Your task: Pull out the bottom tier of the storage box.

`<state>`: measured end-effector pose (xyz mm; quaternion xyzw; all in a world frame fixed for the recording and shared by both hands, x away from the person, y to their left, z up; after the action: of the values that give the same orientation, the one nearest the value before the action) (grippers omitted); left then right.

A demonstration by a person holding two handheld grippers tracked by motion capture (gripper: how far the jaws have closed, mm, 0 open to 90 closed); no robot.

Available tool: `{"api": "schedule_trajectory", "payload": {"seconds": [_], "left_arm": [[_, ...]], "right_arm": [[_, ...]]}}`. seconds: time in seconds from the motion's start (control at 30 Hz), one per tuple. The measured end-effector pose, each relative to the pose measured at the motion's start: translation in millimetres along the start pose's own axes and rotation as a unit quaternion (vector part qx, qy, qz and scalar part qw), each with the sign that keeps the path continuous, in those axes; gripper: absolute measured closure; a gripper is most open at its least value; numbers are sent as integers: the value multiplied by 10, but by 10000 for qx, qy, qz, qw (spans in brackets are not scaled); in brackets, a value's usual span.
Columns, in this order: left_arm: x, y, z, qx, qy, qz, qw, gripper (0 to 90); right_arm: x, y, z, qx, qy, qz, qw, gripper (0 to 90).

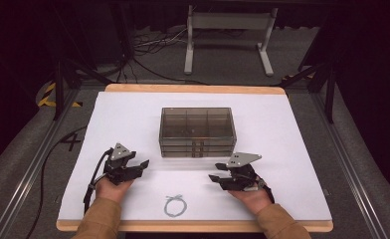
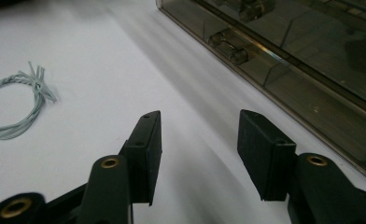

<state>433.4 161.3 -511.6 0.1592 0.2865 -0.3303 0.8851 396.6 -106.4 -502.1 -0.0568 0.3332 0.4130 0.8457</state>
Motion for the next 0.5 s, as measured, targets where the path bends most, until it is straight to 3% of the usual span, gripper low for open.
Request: {"api": "schedule_trajectory", "payload": {"seconds": [0.23,0.5], "left_arm": [[1,0,1,4,-4,-1,10000,376],[1,-5,-1,2,7,-11,10000,376]], "right_arm": [[93,104,10,-198,-54,170,9996,475],[138,141,14,-375,-110,207,9990,472]]}}
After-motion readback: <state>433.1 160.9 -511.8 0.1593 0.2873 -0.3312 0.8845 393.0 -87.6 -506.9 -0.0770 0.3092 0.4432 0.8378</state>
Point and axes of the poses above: each handheld gripper's, and its own axes: x roughly forward along the jaws, z roughly out of its top, y roughly to its left, the point moved 10 cm from there along x, roughly forward along the jaws, and after that the axes turned 12 degrees about x, right-handed, at the moved point
